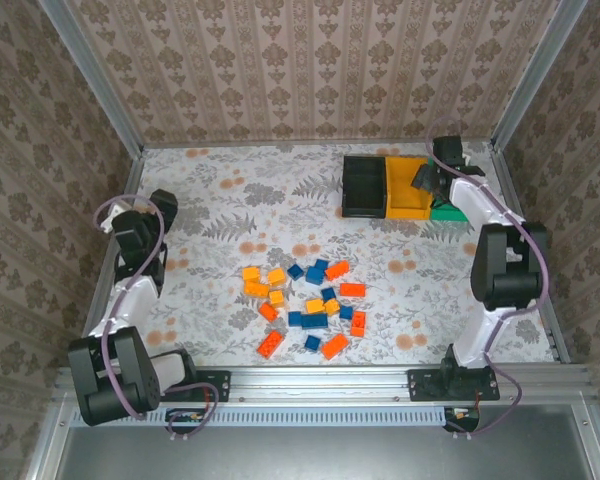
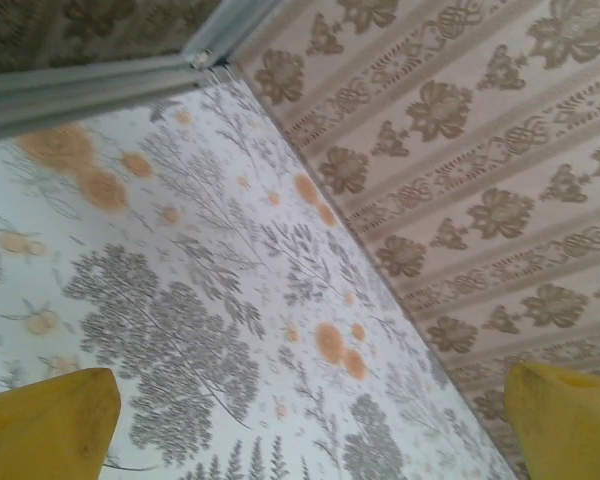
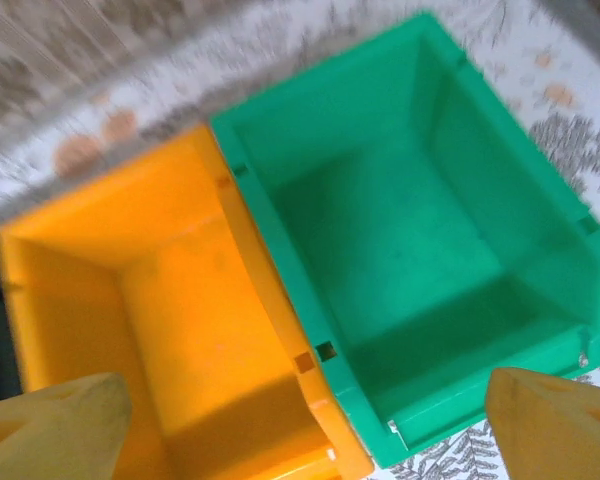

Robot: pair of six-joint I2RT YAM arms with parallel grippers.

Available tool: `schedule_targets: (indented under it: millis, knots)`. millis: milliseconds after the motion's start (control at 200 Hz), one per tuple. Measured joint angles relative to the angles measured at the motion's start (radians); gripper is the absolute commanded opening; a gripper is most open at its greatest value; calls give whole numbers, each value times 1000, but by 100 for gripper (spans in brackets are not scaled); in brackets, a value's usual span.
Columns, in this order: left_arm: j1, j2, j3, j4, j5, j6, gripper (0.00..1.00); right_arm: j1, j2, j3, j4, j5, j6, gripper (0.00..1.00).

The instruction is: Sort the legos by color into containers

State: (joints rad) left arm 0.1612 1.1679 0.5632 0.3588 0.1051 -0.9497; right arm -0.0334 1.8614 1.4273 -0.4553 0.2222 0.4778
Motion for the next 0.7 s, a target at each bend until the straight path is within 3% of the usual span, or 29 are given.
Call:
schedule_targets:
  millis: [290, 700]
  knots:
    - [-129, -47, 19, -211, -18, 7, 100, -15, 166, 141, -111, -14, -30, 70]
    - [-204, -100, 41, -348, -27, 30, 98, -5, 261, 233, -157, -72, -88, 27]
